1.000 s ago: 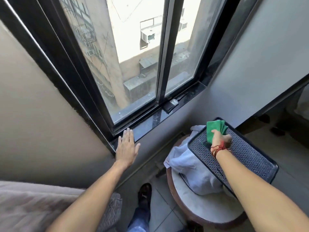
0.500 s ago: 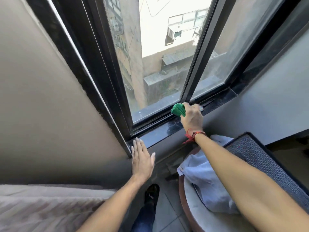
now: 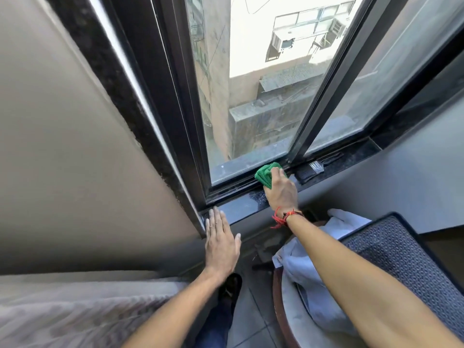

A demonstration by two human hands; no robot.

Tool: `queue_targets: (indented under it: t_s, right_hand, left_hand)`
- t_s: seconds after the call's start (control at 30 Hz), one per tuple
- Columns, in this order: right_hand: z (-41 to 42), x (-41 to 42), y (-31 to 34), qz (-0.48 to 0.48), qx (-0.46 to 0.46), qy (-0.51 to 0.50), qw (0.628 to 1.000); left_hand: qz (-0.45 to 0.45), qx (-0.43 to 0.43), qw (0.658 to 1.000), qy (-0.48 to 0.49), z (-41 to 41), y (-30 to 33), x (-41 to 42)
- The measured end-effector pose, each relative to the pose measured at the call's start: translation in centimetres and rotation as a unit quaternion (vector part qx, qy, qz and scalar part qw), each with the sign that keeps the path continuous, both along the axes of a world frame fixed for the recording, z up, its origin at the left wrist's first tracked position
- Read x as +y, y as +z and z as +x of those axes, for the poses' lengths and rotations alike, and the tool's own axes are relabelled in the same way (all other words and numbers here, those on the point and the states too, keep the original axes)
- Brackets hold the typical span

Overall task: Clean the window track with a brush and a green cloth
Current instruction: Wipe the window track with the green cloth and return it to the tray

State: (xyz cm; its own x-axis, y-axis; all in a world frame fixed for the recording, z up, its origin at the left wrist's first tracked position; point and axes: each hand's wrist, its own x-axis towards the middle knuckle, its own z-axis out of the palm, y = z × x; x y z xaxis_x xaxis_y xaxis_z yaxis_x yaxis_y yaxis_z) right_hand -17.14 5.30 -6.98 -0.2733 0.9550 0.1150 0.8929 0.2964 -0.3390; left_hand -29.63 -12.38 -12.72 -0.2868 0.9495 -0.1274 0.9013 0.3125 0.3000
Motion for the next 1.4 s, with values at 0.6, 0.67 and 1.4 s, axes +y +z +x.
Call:
queue_targets:
  t_s: [0.6, 0.67, 1.4]
  right_hand:
    - [-0.5, 0.3, 3.7, -0.168, 0.198, 0.076, 0.963]
    - [1.4, 1.0, 3.3, -0.04, 0.159, -0.01, 0.986]
    - [-4.7, -4.0, 1.4, -0.13, -0.05, 0.19, 0.972]
  left_hand:
    - [-0.023, 0.014, 1.0, -0.011, -0.3, 0.0, 0.1]
    - [-0.014, 0.012, 1.0, -0.008, -0.2, -0.2, 0.0]
    - [-0.047, 0.071, 0.996, -0.021, 0.0, -0.2, 0.0]
